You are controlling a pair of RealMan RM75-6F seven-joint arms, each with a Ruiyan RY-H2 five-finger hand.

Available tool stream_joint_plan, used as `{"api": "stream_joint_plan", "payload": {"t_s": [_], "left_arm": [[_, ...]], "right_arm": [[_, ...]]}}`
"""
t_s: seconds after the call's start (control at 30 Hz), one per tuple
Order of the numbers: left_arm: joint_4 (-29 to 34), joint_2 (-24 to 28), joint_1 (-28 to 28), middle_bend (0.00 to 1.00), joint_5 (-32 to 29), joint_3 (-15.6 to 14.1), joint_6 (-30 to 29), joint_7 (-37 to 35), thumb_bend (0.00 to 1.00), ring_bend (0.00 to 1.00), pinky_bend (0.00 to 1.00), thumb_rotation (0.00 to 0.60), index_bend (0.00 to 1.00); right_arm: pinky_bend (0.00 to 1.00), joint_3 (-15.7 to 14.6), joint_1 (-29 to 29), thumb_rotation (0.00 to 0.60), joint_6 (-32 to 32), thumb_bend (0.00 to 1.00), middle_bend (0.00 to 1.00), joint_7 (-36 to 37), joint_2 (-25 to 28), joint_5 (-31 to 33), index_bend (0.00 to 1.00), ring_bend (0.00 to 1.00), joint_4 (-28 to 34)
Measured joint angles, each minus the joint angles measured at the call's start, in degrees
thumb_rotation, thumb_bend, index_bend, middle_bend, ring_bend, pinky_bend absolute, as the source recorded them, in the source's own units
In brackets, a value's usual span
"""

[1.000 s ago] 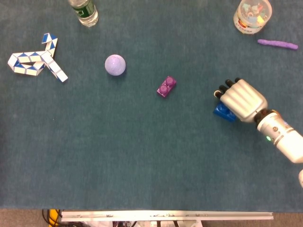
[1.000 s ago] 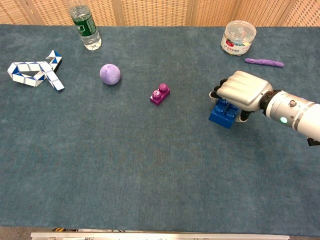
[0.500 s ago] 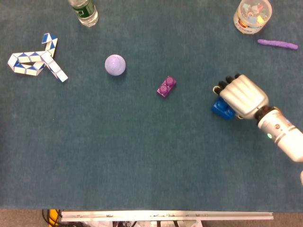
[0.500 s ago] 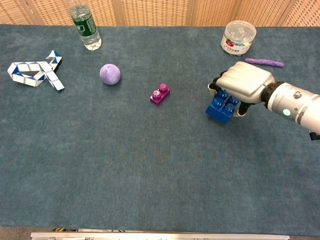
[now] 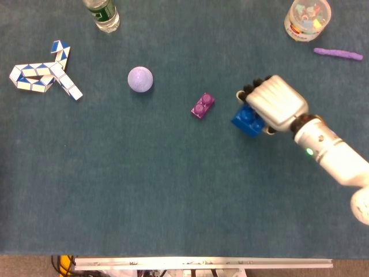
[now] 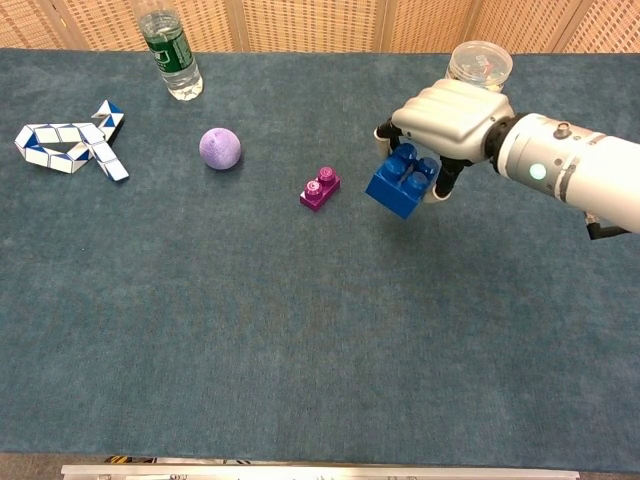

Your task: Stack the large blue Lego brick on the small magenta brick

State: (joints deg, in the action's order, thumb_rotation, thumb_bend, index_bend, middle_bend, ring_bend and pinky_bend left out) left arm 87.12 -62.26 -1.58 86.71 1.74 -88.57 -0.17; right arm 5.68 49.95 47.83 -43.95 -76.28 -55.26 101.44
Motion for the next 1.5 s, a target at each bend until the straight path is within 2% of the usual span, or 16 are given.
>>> {"api": "stream_joint_plan", "payload": {"t_s": [0.27, 0.53, 0.93, 1.23, 1.5], "left_arm": [[0.27, 0.16, 0.29, 0.20, -0.14, -0.01, -0.34, 0.26, 0.21, 0.19, 0.15, 0.600, 0.23], [0.15, -0.08, 0.73, 0.20, -0.62, 0.06, -0.70, 0.31, 0.21, 0.19, 0.15, 0.600, 0.23], [0.14, -0.24, 1.20, 0.20, -1.25, 0.34, -1.17, 0.23, 0.21, 0.19, 0.15, 0.600, 0.23], [-0.20, -0.33, 1.42, 0.20, -1.61, 0.53, -1.27, -0.09, 0.21, 0.19, 0.15, 0.600, 0.23], [-0.53, -0.24, 1.49, 0.20, -1.77, 0.59, -1.08, -0.51, 0.21, 0.19, 0.15, 0.600, 0.23]], "right_arm": [[0.47, 1.11, 8.16, 0.600, -1.39, 0.13, 0.43, -6.19, -0.47, 10.77, 0.42, 0.33, 0.38], [0.47, -0.23, 15.04, 0.600, -3.18, 0.13, 0.43, -9.12, -0.82, 17.39, 0.42, 0.33, -0.97], [0.47, -3.81, 20.53, 0.600, -5.59, 0.13, 0.43, -9.09, -4.74, 19.67, 0.42, 0.33, -8.00], [0.47, -4.68, 23.85, 0.600, -6.42, 0.13, 0.43, -7.78, -8.86, 20.29, 0.42, 0.33, -12.17], [0.47, -5.57, 26.47, 0.600, -6.16, 0.13, 0.43, -7.72, -10.77, 22.15, 0.42, 0.33, -13.35]]}}
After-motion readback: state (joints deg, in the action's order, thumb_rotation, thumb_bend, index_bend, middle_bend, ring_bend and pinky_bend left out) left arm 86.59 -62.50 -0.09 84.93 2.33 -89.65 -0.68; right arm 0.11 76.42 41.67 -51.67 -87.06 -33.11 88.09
